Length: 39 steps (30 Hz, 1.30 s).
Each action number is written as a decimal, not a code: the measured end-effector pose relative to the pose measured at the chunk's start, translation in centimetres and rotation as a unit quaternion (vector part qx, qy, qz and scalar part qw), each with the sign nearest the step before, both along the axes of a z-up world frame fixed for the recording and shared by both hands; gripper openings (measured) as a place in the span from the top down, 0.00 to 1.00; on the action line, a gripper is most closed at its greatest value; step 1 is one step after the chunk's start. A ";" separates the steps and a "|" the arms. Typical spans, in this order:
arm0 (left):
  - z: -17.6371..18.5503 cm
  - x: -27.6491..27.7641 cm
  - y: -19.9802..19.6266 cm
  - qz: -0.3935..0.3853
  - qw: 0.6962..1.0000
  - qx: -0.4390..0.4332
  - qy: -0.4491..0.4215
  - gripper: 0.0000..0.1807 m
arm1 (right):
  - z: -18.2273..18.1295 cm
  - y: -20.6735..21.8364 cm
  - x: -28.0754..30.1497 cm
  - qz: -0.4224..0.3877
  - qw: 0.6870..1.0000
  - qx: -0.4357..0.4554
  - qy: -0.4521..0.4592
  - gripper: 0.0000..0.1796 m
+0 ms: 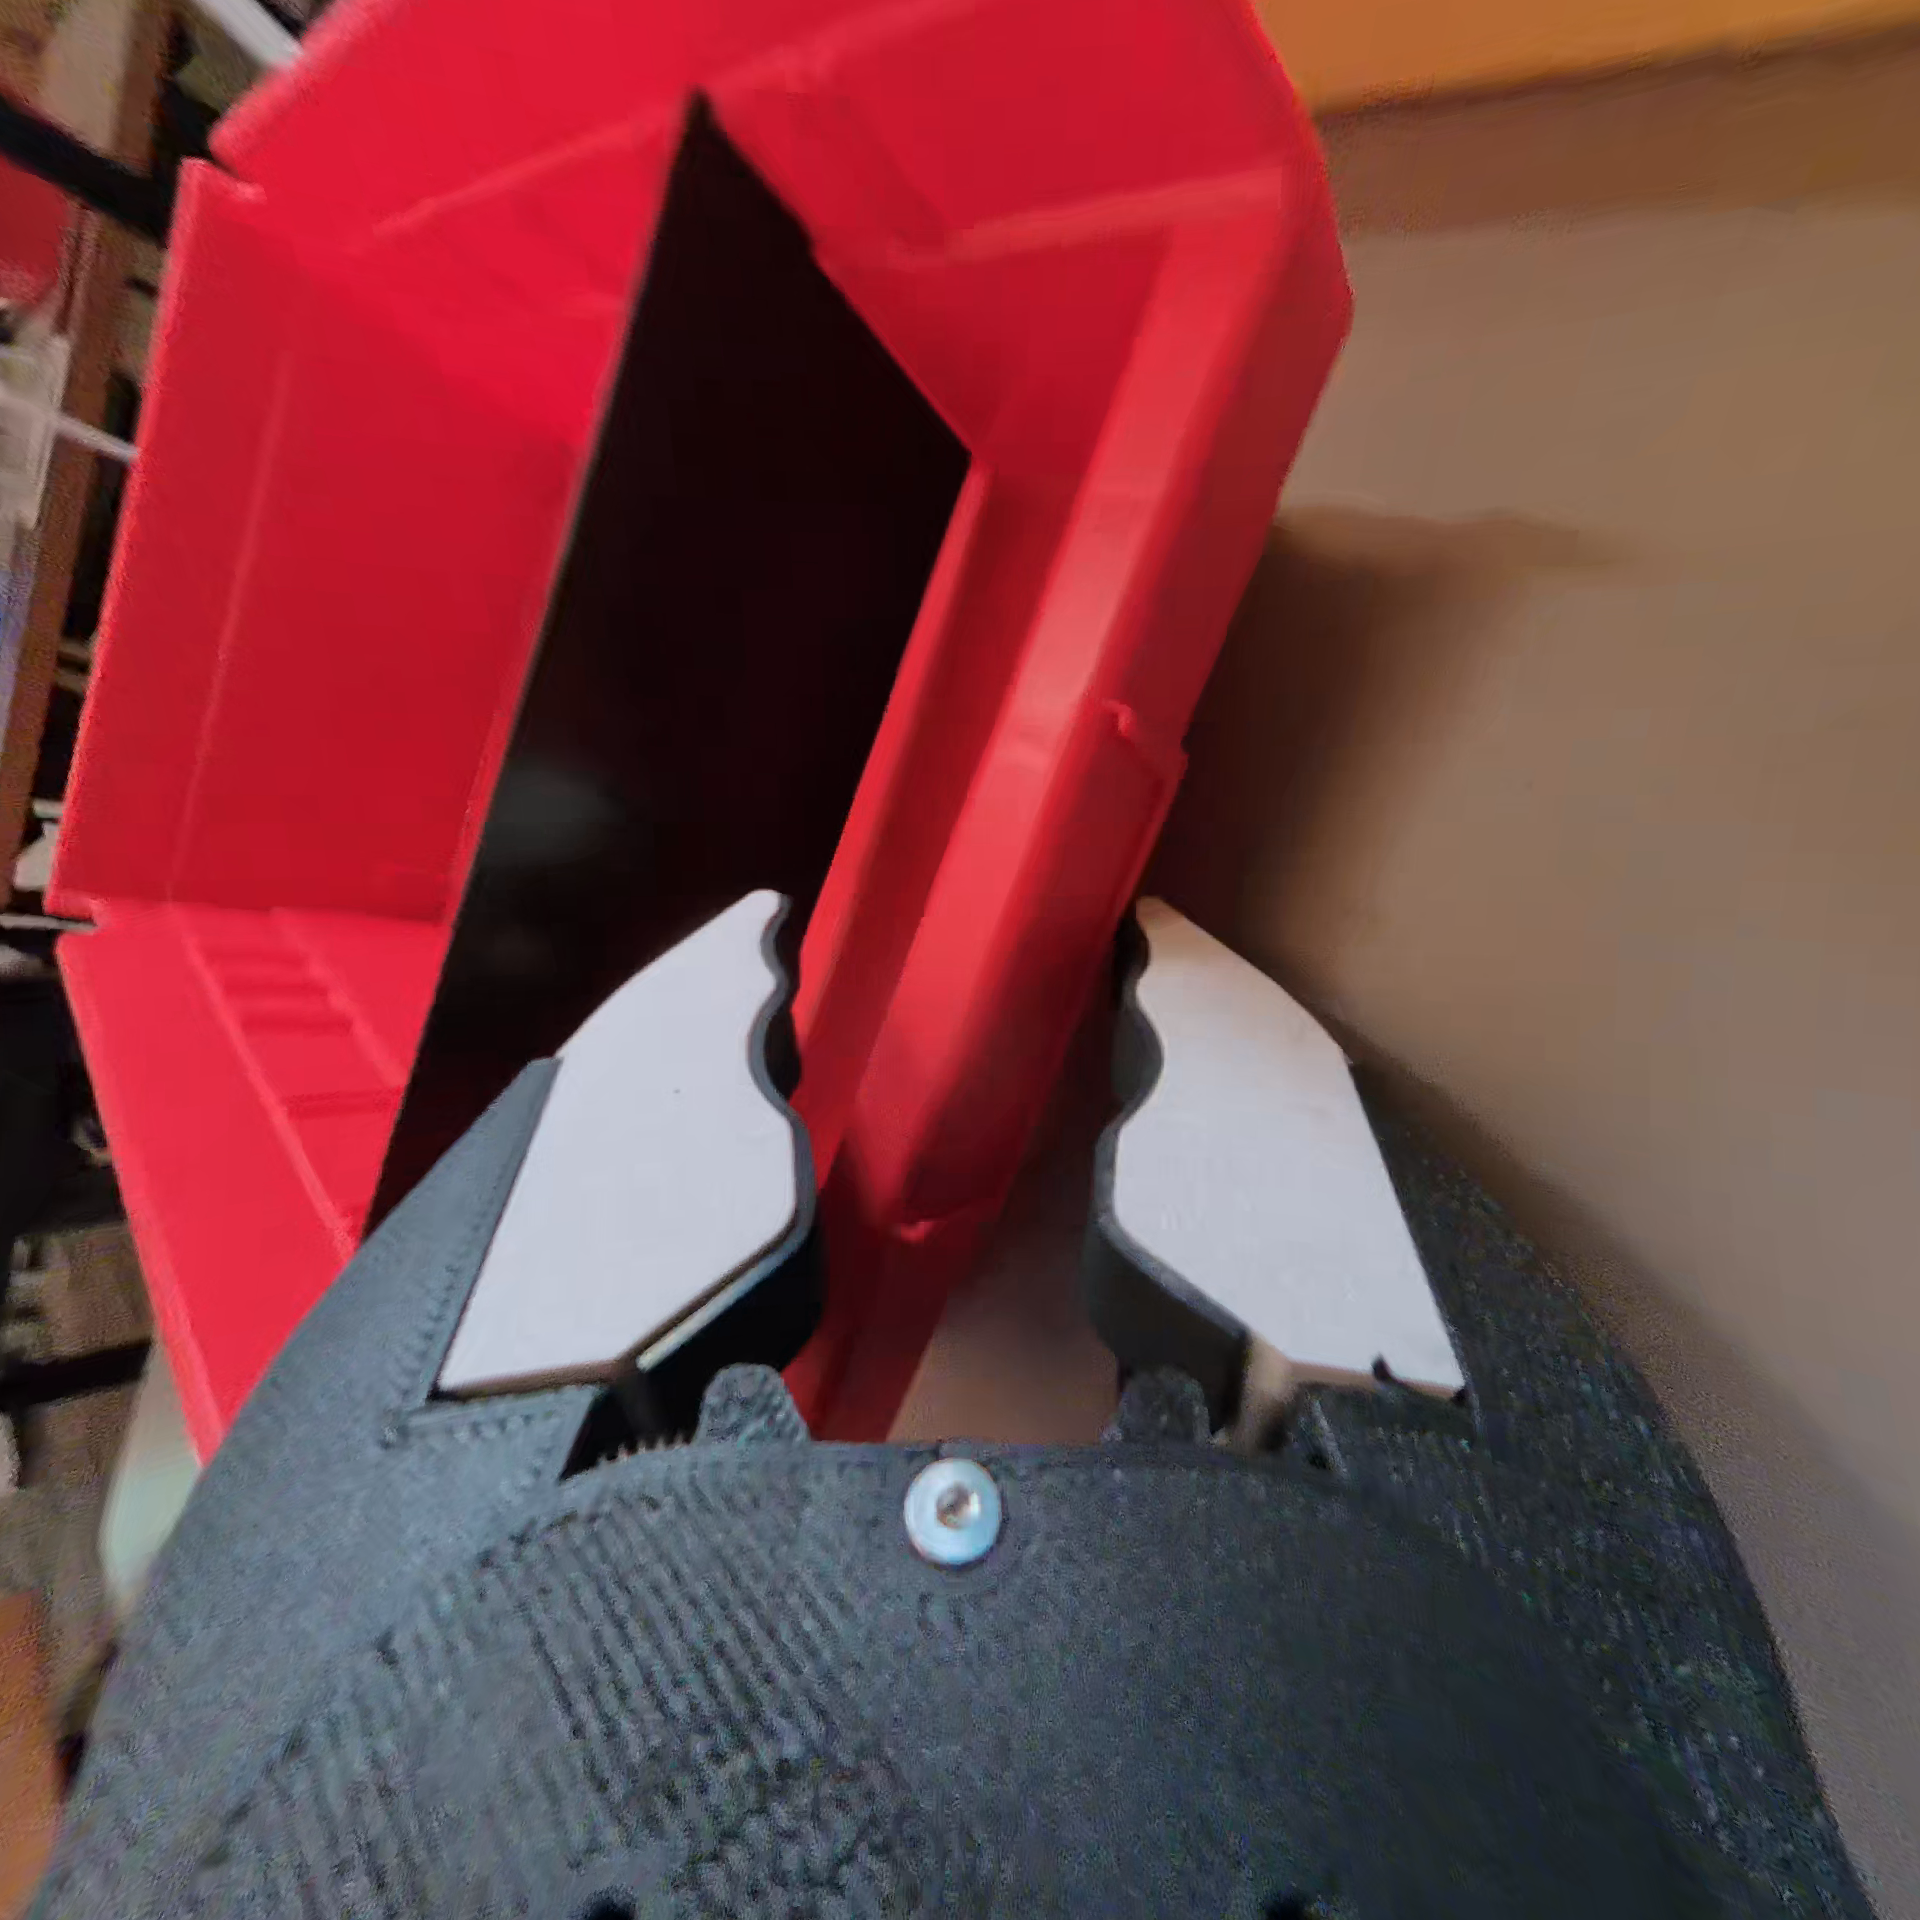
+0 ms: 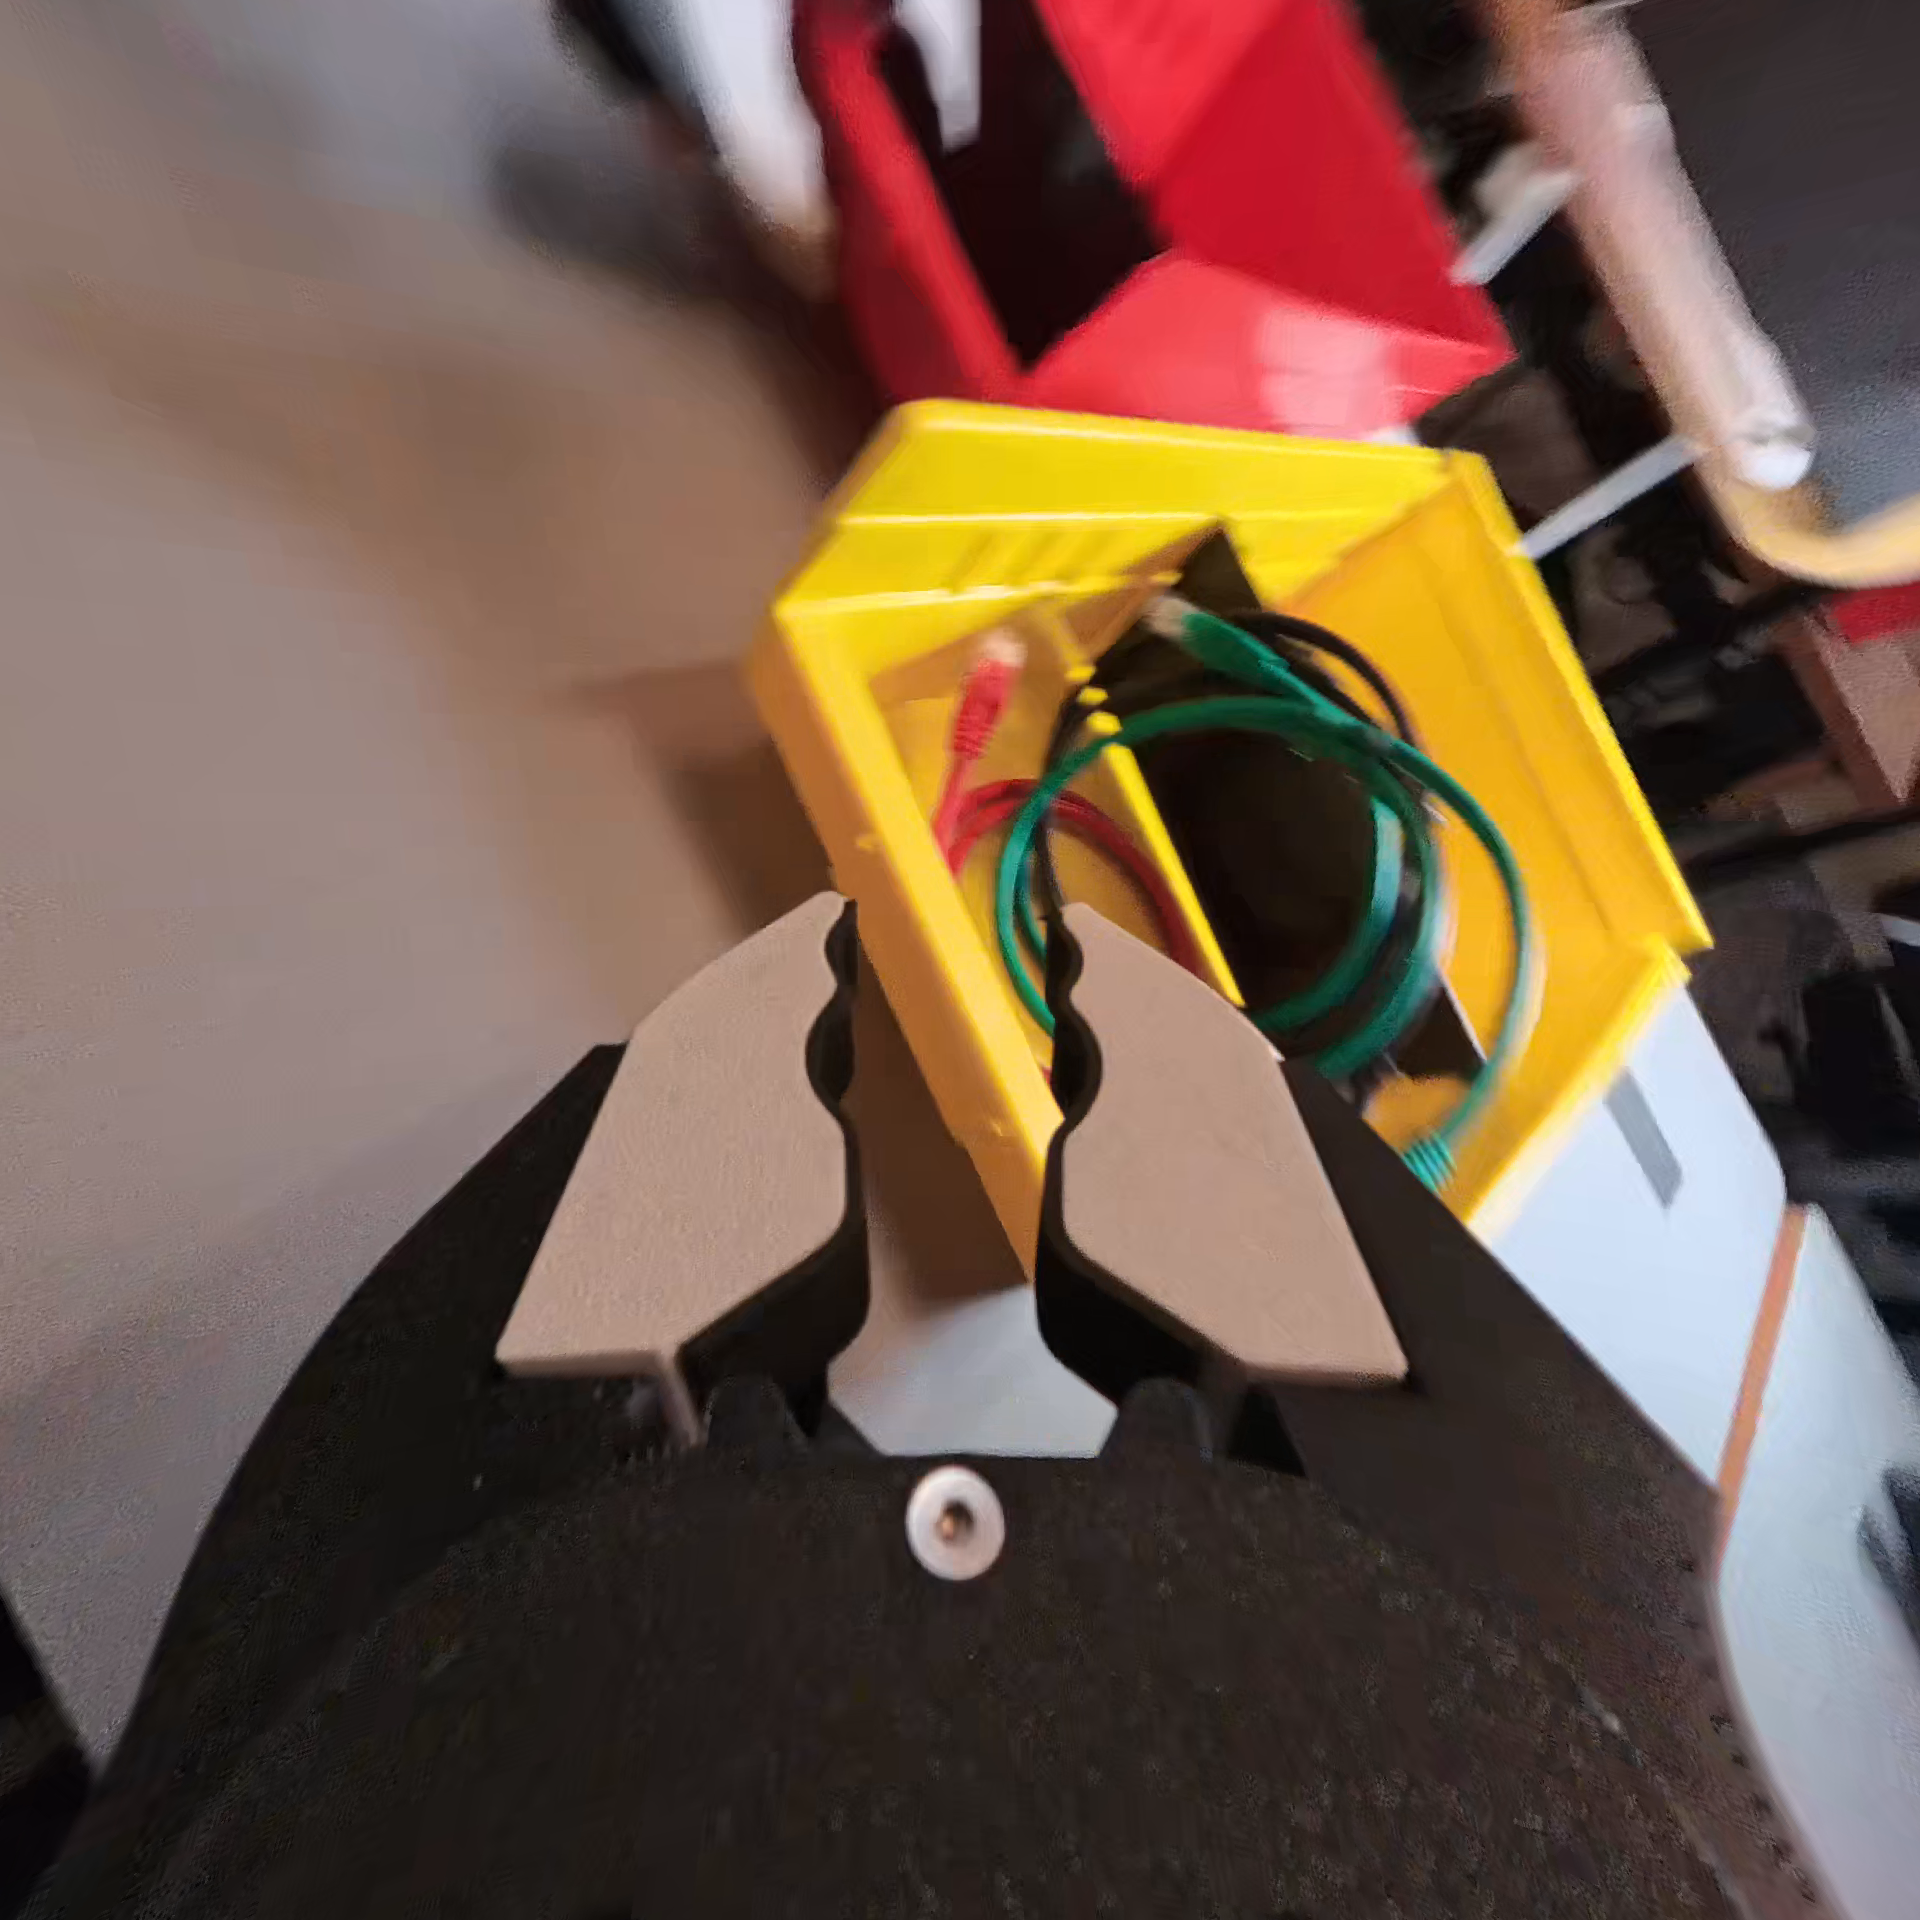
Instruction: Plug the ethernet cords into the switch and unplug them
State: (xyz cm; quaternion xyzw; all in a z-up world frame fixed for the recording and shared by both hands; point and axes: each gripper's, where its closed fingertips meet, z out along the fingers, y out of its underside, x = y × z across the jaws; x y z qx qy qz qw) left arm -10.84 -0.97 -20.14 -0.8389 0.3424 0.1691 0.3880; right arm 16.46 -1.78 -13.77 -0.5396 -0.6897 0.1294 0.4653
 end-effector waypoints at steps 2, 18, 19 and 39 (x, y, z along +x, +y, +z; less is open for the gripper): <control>1.3 1.5 -0.6 0.021 0.998 0.028 -0.058 0.67 | 2.2 2.2 3.5 -0.086 0.992 -0.024 0.084 0.82; 1.9 18.7 2.4 0.106 0.889 0.061 -0.441 0.73 | -3.5 11.9 5.0 -0.277 0.914 -0.238 0.175 0.84; 2.1 18.5 2.7 0.119 0.880 0.069 -0.454 0.74 | -3.4 12.1 5.1 -0.290 0.914 -0.221 0.180 0.86; 11.2 13.3 1.6 0.135 0.867 0.205 -0.434 0.87 | 7.6 8.4 2.3 -0.281 0.919 -0.060 0.272 0.93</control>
